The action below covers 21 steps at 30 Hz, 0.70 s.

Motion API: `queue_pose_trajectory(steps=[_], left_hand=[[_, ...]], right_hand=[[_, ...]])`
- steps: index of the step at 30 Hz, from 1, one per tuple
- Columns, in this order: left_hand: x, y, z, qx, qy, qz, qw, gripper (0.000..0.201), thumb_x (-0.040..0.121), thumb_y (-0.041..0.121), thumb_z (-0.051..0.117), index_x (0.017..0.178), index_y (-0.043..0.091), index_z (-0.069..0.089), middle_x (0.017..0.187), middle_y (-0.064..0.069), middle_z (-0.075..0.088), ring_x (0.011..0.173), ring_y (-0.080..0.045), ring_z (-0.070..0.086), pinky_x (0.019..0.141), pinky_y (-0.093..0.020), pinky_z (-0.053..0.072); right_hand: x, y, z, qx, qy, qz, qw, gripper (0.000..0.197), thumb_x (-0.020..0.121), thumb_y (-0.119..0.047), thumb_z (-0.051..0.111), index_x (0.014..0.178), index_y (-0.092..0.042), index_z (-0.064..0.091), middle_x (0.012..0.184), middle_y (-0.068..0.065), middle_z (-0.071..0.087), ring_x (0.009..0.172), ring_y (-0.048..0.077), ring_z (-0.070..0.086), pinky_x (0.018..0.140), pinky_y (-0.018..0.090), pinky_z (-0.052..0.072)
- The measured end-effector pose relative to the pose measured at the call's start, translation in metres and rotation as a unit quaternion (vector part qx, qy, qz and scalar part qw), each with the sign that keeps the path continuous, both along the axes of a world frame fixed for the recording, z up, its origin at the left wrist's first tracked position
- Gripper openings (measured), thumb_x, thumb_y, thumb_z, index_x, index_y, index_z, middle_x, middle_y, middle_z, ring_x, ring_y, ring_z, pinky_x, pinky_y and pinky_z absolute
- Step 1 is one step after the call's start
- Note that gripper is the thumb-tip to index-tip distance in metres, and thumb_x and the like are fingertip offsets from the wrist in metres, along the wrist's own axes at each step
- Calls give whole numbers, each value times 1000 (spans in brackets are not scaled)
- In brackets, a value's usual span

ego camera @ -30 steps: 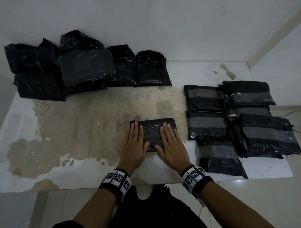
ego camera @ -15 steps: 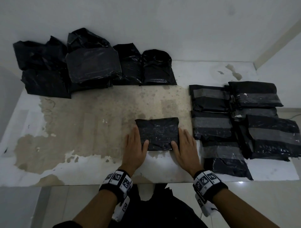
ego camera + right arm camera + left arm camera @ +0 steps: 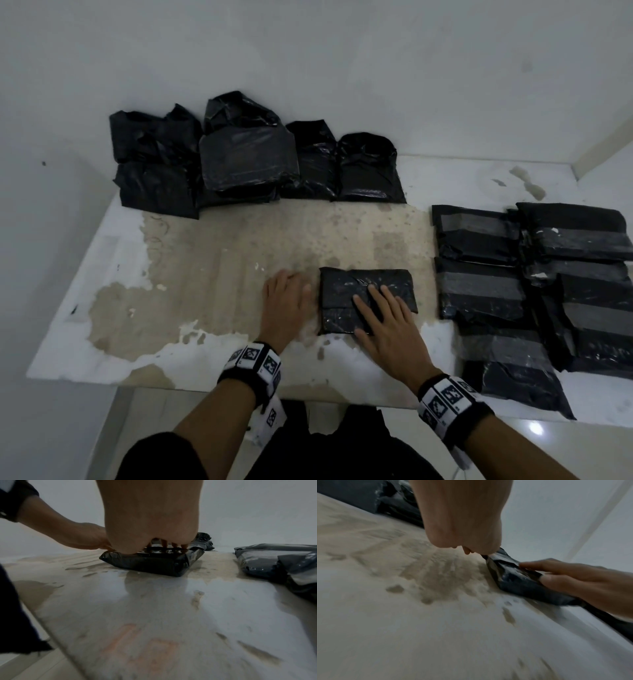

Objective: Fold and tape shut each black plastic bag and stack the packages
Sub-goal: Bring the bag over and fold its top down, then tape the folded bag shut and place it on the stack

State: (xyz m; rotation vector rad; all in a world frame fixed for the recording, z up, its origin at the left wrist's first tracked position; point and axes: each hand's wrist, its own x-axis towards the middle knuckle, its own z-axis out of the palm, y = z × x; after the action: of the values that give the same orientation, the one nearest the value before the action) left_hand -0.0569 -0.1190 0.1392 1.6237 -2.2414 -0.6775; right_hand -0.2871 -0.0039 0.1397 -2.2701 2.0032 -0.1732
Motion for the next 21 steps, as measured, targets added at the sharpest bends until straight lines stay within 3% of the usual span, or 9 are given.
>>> queue_pose_trajectory(steps=[2, 4, 6, 7, 11, 14, 17, 21], left_hand=[[13, -23, 4, 3, -38, 27, 999, 56, 101, 36, 31, 143, 4, 49, 148, -17, 47, 141, -38, 38, 116, -52, 25], [22, -45, 9, 48, -70, 28, 996, 59, 104, 25, 41, 157, 5, 25, 164, -15, 22, 153, -34, 16, 123, -48, 10], [27, -63, 11, 70, -108, 6, 992, 67, 103, 23, 43, 160, 9, 10, 168, -10, 8, 155, -30, 4, 124, -46, 1], [28, -68, 11, 69, -129, -12, 989, 68, 103, 23, 43, 160, 10, 9, 168, -8, 9, 155, -28, 5, 123, -46, 1], [31, -77, 5, -6, -173, -63, 983, 59, 99, 25, 48, 154, 13, 32, 154, -10, 38, 141, -28, 35, 119, -47, 17], [30, -79, 1, -49, -178, -68, 980, 47, 95, 23, 55, 141, 13, 51, 132, -11, 56, 117, -33, 53, 105, -45, 34], [28, -84, 1, -74, -169, -59, 981, 31, 90, 22, 62, 119, 14, 64, 114, -10, 60, 99, -33, 56, 92, -44, 41], [28, -94, 2, -84, -124, -47, 988, 10, 86, 21, 70, 95, 15, 69, 102, -9, 55, 87, -32, 56, 87, -44, 42]], right_hand=[[1, 0, -1, -1, 2, -1, 1000, 63, 103, -56, 31, 156, -22, 37, 161, 14, 35, 150, 35, 30, 118, 51, 24], [1, -1, 0, 1, -2, -2, 1000, 63, 103, -56, 31, 156, -22, 38, 161, 14, 35, 150, 35, 30, 119, 51, 23], [2, -1, 1, 1, -3, -6, 1000, 63, 103, -56, 32, 155, -22, 39, 160, 14, 36, 149, 35, 31, 118, 50, 24], [2, -1, 1, 3, -3, -9, 1000, 63, 102, -56, 32, 155, -22, 39, 160, 14, 36, 149, 35, 31, 118, 51, 24], [5, 0, 3, 9, -11, -15, 1000, 62, 102, -55, 32, 154, -22, 41, 160, 13, 36, 150, 34, 30, 119, 51, 24], [7, -1, 5, 11, -12, -19, 1000, 62, 102, -54, 32, 154, -22, 42, 160, 13, 37, 150, 34, 30, 119, 50, 24], [7, -1, 6, 12, -6, -20, 1000, 62, 101, -55, 33, 154, -22, 42, 159, 12, 37, 149, 33, 31, 119, 48, 22], [7, -1, 8, 11, -2, -21, 1000, 62, 100, -54, 35, 153, -22, 42, 159, 12, 39, 149, 33, 32, 119, 47, 23]])
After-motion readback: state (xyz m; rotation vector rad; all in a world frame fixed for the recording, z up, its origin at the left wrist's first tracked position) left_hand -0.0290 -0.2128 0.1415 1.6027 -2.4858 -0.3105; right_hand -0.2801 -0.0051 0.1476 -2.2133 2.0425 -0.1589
